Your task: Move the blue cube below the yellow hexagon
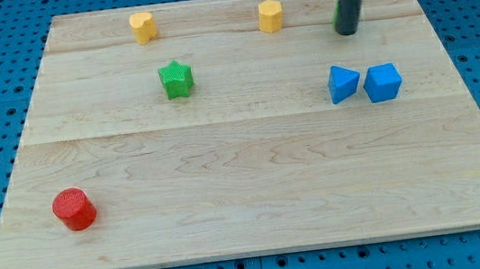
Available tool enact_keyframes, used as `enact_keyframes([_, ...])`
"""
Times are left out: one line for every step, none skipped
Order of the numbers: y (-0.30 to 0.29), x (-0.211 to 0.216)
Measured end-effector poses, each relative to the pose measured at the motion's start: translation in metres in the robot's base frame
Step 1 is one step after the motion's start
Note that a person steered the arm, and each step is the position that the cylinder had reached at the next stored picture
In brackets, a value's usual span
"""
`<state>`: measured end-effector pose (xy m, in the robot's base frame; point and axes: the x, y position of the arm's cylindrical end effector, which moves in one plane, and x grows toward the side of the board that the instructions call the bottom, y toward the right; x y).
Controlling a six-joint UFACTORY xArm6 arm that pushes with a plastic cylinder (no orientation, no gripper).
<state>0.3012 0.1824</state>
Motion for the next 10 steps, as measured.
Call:
enact_keyframes([0.024,-0.01])
enact_keyframes([0.005,0.017])
enact_keyframes([-0.081,0.083])
enact_keyframes([-0.035,0.074])
enact_keyframes([0.082,0.067])
enact_keyframes([0.034,0.117])
enact_keyframes([-0.049,0.131])
enact_keyframes([-0.061,0.142])
enact_keyframes([-0.097,0.183])
enact_keyframes([-0.127,0.158])
